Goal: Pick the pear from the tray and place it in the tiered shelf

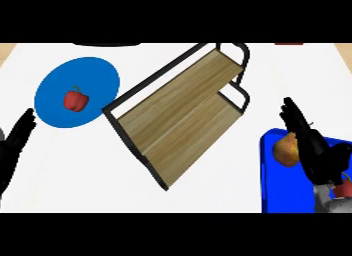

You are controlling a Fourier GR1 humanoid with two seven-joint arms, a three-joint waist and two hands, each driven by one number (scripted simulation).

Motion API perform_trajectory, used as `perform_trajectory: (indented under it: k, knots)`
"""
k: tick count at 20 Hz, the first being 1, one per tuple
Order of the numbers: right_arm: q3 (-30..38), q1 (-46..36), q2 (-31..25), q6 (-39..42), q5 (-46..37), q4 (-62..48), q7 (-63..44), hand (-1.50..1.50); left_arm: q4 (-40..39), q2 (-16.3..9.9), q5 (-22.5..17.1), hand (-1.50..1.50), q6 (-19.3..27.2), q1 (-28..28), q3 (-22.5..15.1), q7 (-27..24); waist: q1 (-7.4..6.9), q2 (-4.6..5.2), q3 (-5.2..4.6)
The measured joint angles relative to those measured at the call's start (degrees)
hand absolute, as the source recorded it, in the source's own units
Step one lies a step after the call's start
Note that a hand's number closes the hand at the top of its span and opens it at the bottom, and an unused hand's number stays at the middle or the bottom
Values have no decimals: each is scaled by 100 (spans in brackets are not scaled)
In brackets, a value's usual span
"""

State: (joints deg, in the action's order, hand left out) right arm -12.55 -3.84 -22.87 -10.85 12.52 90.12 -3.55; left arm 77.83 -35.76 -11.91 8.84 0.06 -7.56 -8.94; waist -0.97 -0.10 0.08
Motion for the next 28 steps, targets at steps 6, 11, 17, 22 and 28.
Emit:
perform_trajectory:
  k: [6, 11, 17, 22, 28]
  knots:
    - [1155, 304, -537, -1251, -529, 567, -76, 150, -289, 468, -523, 0, 31, 199, 112, 585, 460, -72, -33]
    - [1990, 1279, -844, -2240, -890, 350, -902, -150, -202, 852, -958, 0, 69, 323, 193, 904, 703, -75, -11]
    - [2159, 2668, -662, -2622, -1035, 1945, -1262, -150, -119, 1089, -1043, 0, 153, 58, 106, 1403, 481, -76, 19]
    - [2135, 3575, -966, -2206, -1002, 3439, -1898, -150, -103, 1172, -1018, 0, 188, -80, 57, 1682, 363, -57, 15]
    - [2357, 3924, -1632, -1803, -1036, 4777, -3454, -150, -74, 1208, -960, 0, 132, -242, 11, 1917, 192, -17, 6]
